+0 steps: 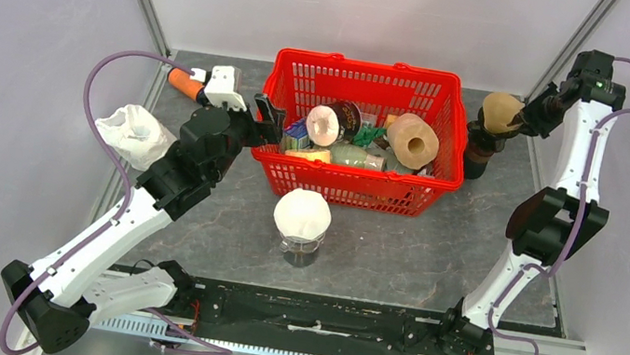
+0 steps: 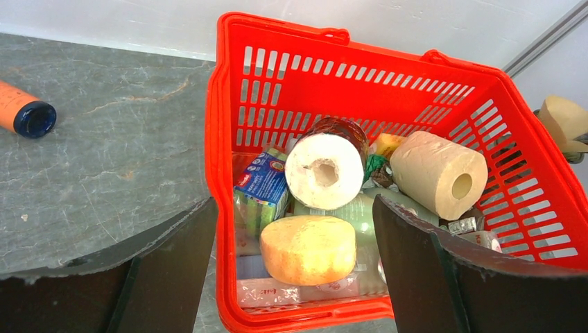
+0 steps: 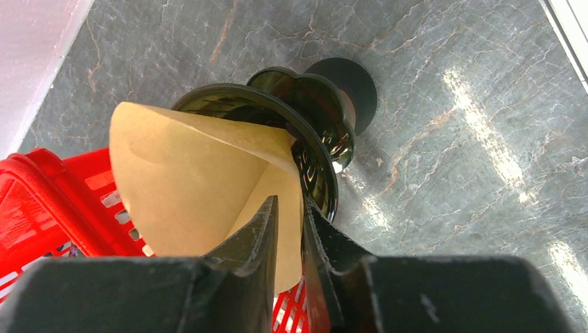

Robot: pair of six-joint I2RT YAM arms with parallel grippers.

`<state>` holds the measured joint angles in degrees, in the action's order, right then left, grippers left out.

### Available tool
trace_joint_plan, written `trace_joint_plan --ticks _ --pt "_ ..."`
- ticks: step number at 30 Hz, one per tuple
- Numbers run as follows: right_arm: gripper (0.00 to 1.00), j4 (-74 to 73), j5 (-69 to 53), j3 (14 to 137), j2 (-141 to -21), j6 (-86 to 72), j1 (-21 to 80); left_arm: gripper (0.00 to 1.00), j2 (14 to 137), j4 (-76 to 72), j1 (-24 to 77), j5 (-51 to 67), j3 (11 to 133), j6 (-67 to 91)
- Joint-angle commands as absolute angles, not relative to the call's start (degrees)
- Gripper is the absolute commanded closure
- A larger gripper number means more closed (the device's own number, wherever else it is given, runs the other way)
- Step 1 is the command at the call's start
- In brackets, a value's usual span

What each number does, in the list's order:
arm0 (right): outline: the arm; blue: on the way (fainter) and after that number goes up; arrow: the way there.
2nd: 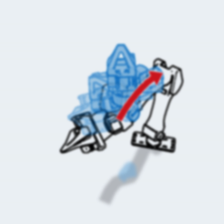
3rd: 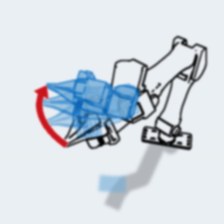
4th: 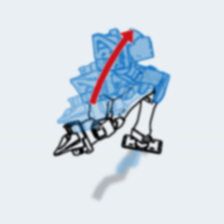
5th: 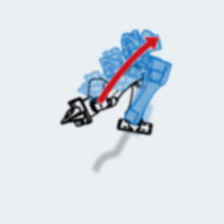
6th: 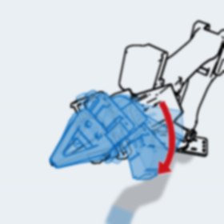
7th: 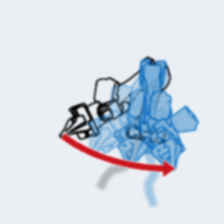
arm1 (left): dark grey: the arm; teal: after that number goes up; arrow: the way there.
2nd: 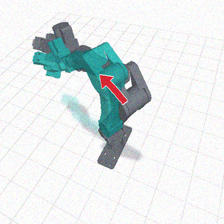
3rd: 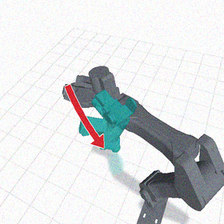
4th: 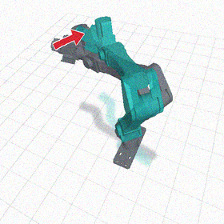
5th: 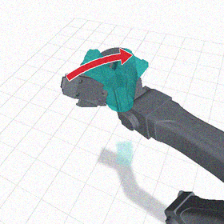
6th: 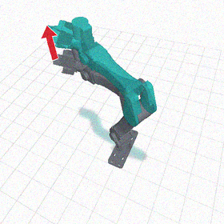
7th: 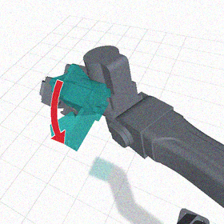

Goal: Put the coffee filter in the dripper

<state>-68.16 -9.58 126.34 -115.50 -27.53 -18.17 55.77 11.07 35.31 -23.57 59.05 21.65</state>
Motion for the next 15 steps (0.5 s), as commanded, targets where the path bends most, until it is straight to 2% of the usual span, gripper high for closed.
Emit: trace_joint_plan --ticks 1,15 --pt "0.73 -67.8 -9.1 128.3 -116.3 -27.6 -18.2 0.11 54.6 11.2 35.0 -23.2 59.0 23.6" --pt "0.57 -68.2 -0.7 130.4 -108.2 -27.4 -18.2 0.11 54.1 11.2 35.1 -22.8 58.6 23.6"
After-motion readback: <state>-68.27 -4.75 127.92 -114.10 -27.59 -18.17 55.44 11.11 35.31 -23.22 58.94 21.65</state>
